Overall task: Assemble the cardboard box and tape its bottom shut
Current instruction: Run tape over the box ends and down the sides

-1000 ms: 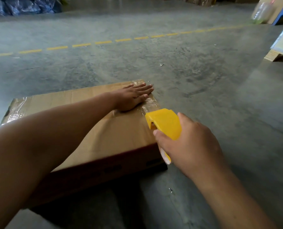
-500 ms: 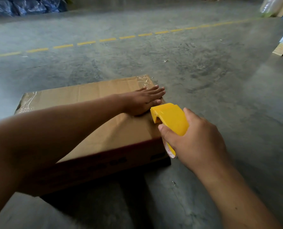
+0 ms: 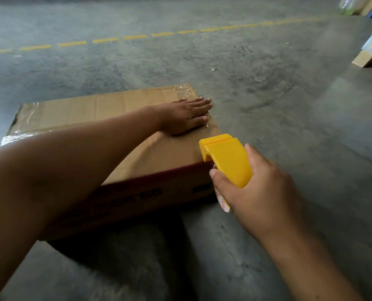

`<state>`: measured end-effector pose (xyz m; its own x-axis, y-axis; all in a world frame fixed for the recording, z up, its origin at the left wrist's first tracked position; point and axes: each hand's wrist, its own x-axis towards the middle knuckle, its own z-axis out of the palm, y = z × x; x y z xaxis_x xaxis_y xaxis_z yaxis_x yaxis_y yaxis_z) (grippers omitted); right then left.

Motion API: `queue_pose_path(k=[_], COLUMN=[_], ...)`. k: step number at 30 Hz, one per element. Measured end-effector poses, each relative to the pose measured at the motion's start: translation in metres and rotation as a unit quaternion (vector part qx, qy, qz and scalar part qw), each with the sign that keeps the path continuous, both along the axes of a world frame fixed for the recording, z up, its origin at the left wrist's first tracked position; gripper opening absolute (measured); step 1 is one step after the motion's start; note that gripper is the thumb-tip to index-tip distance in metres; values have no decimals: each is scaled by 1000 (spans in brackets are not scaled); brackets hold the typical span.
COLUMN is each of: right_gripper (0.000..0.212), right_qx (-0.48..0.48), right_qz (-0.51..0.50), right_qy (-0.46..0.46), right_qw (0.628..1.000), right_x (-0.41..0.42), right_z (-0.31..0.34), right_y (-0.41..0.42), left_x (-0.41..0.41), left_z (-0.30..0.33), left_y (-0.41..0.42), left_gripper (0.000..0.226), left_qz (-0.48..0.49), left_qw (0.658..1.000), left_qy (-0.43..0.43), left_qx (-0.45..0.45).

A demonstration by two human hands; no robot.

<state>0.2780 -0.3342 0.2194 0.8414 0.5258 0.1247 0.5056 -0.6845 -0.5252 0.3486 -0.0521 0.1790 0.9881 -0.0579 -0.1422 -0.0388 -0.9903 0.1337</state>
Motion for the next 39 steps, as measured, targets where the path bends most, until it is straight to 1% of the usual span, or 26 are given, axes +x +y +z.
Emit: queue_pose_path(k=[3,7,9,14,17,21,28,32,34,36,37,39], right_gripper=[87,87,87,79,75,80,83,85,85,85,85,84], right_qx=[-3,-9,-9,2,9,12,20,8,2,0,-1,-2], right_qz=[-3,6,6,-1,-3,-7,-9,-7,-4,-1,0,-1], right_qy=[1,7,8,5,5,5,9,12,17,18,18,15], right_qw=[1000,1000,1000,1000,1000,1000,1000,1000,1000,1000,1000,1000], right_x=[0,2,3,1,-2,-11,-23,-24,-26,-26,-26,-26], right_z=[2,7,5,-1,0,-3,-18,-25,-29,-32,-32,-32], right_y=[-3,-6,-6,-3,-8,-18,-33,-33,-34,-34,-35,-36], left_x=[-2,-15,-18,-8,-5,-2,-1,-5,-9,-14,-18,-25], left_z=[4,-3,-7,-4,-6,-3,-4,-1,2,5,6,4], left_y=[-12,-35,-37,-23,-19,-16,-15,-20,-23,-31,-38,-55], left_gripper=[64,67,71,80,80,80,83,83,79,74,72,70], left_qz=[3,-49,-59,-16,-15,-10,-7,-7,-6,-25,-38,-65], left_qw=[1000,999,998,1000,1000,1000,1000,1000,999,998,997,996], left_qy=[-3,-15,-21,-24,-22,-17,-21,-17,-30,-56,-65,-56], left_qx=[8,8,9,-1,2,0,6,15,25,32,16,-36])
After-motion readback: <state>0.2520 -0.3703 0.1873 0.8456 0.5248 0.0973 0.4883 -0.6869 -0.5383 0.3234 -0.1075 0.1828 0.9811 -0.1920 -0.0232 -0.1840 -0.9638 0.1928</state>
